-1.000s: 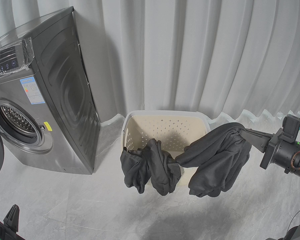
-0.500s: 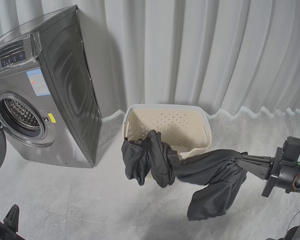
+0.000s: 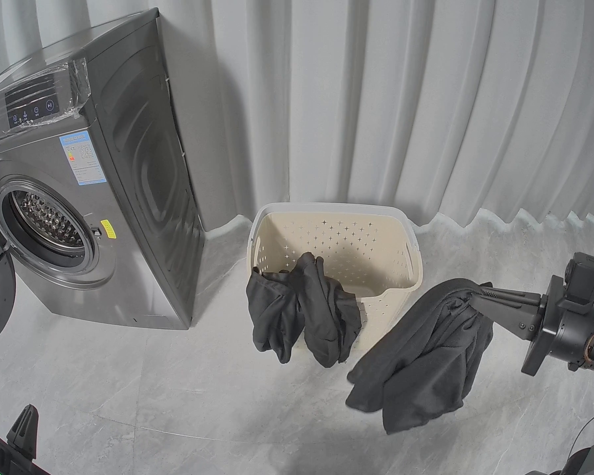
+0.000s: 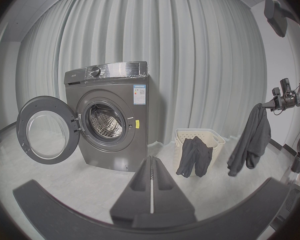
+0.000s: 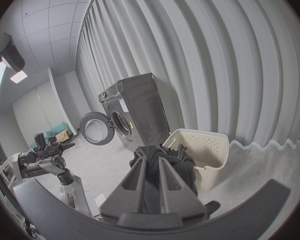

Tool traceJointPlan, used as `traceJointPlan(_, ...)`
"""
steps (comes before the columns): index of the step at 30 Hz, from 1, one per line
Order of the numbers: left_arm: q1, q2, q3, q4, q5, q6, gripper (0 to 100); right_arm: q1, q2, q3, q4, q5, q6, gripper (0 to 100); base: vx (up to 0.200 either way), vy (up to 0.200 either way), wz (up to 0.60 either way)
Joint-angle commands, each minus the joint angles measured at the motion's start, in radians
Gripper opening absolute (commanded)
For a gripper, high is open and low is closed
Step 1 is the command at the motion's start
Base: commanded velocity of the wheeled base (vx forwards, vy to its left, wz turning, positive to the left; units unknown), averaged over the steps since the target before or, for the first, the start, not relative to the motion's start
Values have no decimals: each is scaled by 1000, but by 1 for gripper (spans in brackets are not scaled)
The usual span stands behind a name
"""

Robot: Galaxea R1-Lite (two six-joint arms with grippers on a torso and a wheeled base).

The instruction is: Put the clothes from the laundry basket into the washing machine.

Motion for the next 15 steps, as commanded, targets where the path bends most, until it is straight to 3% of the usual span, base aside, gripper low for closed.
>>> traceJointPlan(1,0,-18,16,0,1,0,0,-9,12,-19,0,-5,2,0,0,200,0)
traceJointPlan(6,0,-18,16,0,1,0,0,-4,15,-28,0,-28,5,0,0,200,0)
traceJointPlan(15,0,-18,16,0,1,-2,0,2,15,-34,0,-32,28,0,0,200,0)
